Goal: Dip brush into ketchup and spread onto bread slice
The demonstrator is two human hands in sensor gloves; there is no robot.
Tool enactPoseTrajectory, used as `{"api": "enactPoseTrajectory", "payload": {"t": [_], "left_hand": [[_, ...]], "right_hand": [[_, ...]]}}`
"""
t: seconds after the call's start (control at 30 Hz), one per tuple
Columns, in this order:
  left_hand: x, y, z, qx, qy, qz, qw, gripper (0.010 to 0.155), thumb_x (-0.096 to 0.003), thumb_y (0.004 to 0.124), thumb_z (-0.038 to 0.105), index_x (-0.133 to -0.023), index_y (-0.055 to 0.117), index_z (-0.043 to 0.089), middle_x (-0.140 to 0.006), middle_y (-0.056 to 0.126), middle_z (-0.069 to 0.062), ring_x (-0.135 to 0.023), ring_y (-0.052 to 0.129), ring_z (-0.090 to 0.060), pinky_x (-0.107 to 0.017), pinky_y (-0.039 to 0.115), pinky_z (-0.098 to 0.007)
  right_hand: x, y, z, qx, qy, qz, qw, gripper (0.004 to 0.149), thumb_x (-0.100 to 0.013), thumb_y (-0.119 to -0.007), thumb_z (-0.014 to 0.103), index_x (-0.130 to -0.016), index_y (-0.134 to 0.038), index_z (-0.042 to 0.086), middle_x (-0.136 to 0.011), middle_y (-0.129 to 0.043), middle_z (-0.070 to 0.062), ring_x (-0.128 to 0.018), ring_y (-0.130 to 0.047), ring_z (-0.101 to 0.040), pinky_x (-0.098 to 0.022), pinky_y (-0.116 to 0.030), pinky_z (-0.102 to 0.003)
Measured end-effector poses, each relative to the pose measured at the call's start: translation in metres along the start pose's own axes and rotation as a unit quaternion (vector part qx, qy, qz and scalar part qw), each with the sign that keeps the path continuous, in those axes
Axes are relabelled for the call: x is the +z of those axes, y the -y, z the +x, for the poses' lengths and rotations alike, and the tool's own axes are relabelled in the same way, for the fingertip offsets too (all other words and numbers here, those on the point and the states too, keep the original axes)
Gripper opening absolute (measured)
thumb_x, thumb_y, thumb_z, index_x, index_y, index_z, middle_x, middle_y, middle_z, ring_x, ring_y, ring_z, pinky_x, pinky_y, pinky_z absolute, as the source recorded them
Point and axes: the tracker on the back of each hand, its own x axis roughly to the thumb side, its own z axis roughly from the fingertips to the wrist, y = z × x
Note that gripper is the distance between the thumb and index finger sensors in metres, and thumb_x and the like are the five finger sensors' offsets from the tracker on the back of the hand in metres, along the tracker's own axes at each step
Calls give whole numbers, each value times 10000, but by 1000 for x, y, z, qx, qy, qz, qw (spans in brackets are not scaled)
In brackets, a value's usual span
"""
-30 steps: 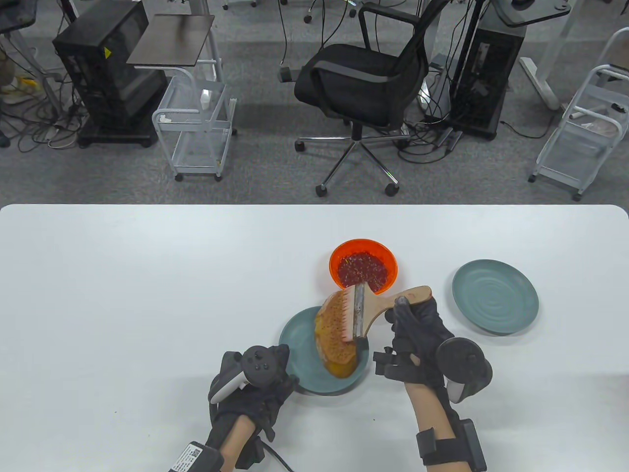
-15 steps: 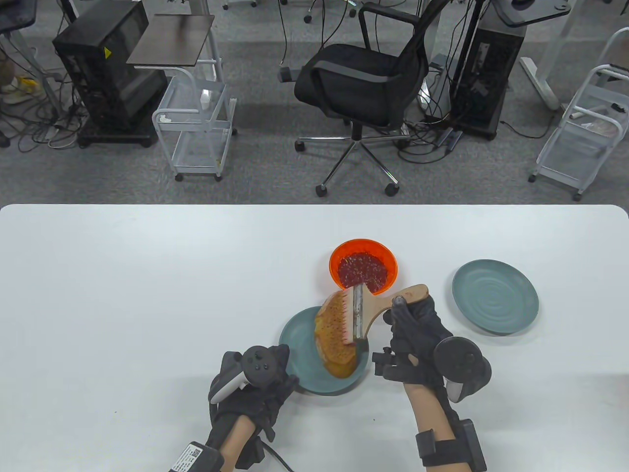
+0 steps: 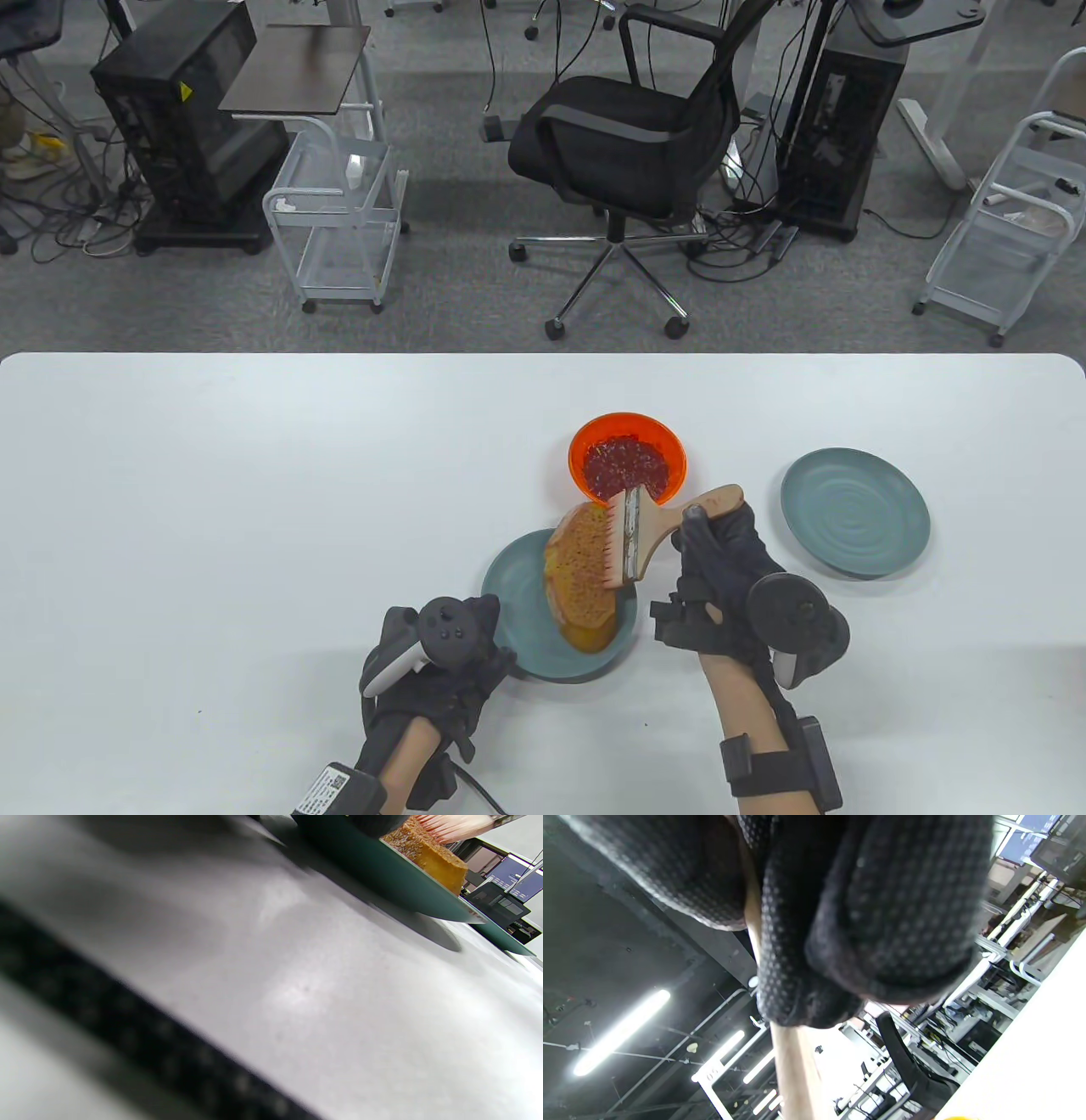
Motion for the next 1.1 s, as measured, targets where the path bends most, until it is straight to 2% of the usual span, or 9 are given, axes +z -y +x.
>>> {"api": "enactPoseTrajectory", "payload": {"t": [0.17, 0.27, 0.4, 0.47, 0.6, 0.7, 0.83, 0.97, 1.1], "left_hand": [[0, 0, 0, 0, 0, 0, 1000, 670, -677, 498, 476, -1149, 111, 200, -1194, 177, -118, -1070, 92, -385, -701, 179, -577], [0, 0, 0, 0, 0, 0, 1000, 670, -676, 498, 476, -1149, 112, 199, -1194, 178, -117, -1071, 93, -384, -702, 179, -577], [0, 0, 0, 0, 0, 0, 1000, 672, -675, 500, 476, -1149, 114, 199, -1194, 179, -116, -1070, 94, -385, -702, 179, -577], [0, 0, 0, 0, 0, 0, 1000, 671, -675, 499, 477, -1149, 113, 201, -1195, 178, -116, -1072, 93, -384, -702, 180, -578], [0, 0, 0, 0, 0, 0, 1000, 670, -676, 499, 476, -1149, 113, 199, -1194, 178, -117, -1071, 93, -384, -702, 180, -577], [0, 0, 0, -1, 0, 0, 1000, 670, -676, 499, 476, -1149, 114, 199, -1194, 178, -117, -1070, 95, -385, -702, 180, -577], [0, 0, 0, 0, 0, 0, 1000, 672, -676, 499, 477, -1149, 112, 200, -1195, 178, -116, -1071, 93, -384, -702, 179, -577], [0, 0, 0, 1, 0, 0, 1000, 673, -675, 500, 477, -1149, 112, 199, -1195, 177, -116, -1071, 93, -384, -702, 178, -578], [0, 0, 0, 1, 0, -1, 1000, 671, -676, 501, 476, -1149, 114, 198, -1194, 178, -117, -1070, 93, -385, -701, 178, -578]], "right_hand": [[12, -21, 0, -86, -61, 44, 993, 437, -515, -875, 325, -806, -760, 21, -602, -930, -232, -306, -1143, -239, -170, -1000, -306], [17, -33, -2, -88, -80, 68, 991, 436, -512, -877, 319, -809, -761, 21, -604, -930, -235, -307, -1144, -242, -171, -999, -308], [12, -29, -11, -69, -68, 75, 992, 436, -513, -872, 314, -818, -754, 26, -617, -923, -237, -324, -1138, -252, -187, -994, -318], [5, -18, -18, -56, -58, 58, 995, 434, -513, -870, 314, -818, -755, 27, -619, -923, -237, -326, -1137, -251, -190, -993, -319], [0, -3, -27, -63, -92, 19, 994, 434, -508, -874, 315, -811, -762, 25, -607, -931, -237, -309, -1144, -242, -175, -998, -308], [7, -11, -34, -129, -162, 38, 977, 438, -509, -870, 310, -820, -755, 23, -615, -930, -240, -318, -1142, -242, -182, -997, -308], [18, -31, -36, -163, -200, 79, 963, 438, -509, -871, 300, -823, -754, 18, -622, -924, -251, -326, -1139, -255, -187, -994, -318], [16, -30, -31, -112, -149, 85, 979, 435, -506, -872, 311, -821, -760, 33, -622, -928, -239, -327, -1139, -247, -190, -995, -312], [6, -11, -21, -45, -75, 40, 995, 434, -506, -876, 320, -815, -765, 35, -611, -935, -231, -316, -1139, -236, -183, -992, -309]]}}
